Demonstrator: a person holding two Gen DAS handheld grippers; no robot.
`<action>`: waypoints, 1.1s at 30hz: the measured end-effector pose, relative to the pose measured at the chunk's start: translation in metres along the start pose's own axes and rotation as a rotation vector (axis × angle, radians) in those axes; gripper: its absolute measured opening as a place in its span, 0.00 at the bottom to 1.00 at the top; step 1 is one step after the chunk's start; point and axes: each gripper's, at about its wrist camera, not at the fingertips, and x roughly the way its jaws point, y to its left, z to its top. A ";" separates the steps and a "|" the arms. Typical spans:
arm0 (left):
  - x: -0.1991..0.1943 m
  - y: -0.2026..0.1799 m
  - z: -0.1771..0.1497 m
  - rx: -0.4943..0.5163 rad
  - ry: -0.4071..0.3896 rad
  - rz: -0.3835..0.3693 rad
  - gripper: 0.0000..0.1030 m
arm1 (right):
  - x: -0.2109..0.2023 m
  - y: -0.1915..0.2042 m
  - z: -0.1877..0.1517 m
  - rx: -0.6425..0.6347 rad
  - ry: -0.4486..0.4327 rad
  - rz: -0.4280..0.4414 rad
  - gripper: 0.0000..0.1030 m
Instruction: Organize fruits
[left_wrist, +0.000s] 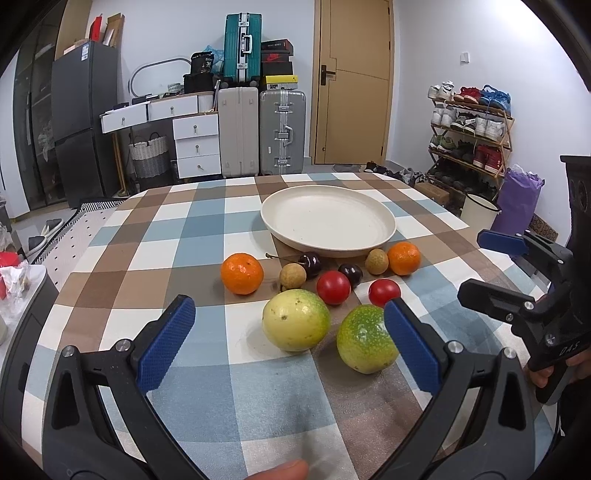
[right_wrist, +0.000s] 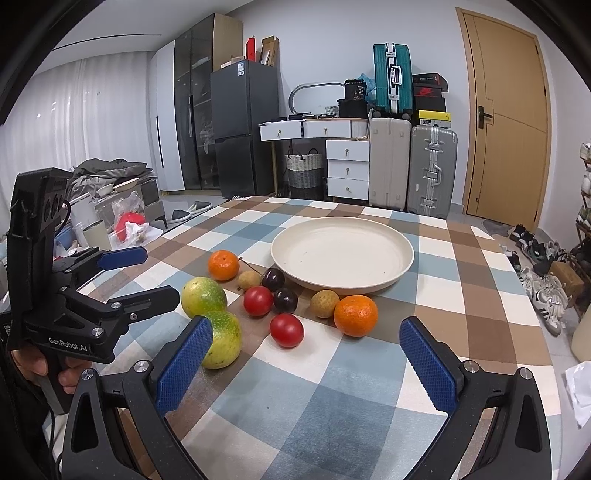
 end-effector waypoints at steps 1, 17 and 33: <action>0.000 0.000 0.000 0.000 0.000 -0.001 0.99 | 0.000 0.000 0.000 0.001 0.001 0.000 1.00; -0.002 -0.003 0.000 -0.002 0.003 -0.001 0.99 | 0.003 -0.003 0.000 0.016 0.013 0.008 1.00; -0.002 -0.002 0.000 -0.004 0.006 -0.003 0.99 | 0.004 -0.002 0.000 0.008 0.024 0.010 1.00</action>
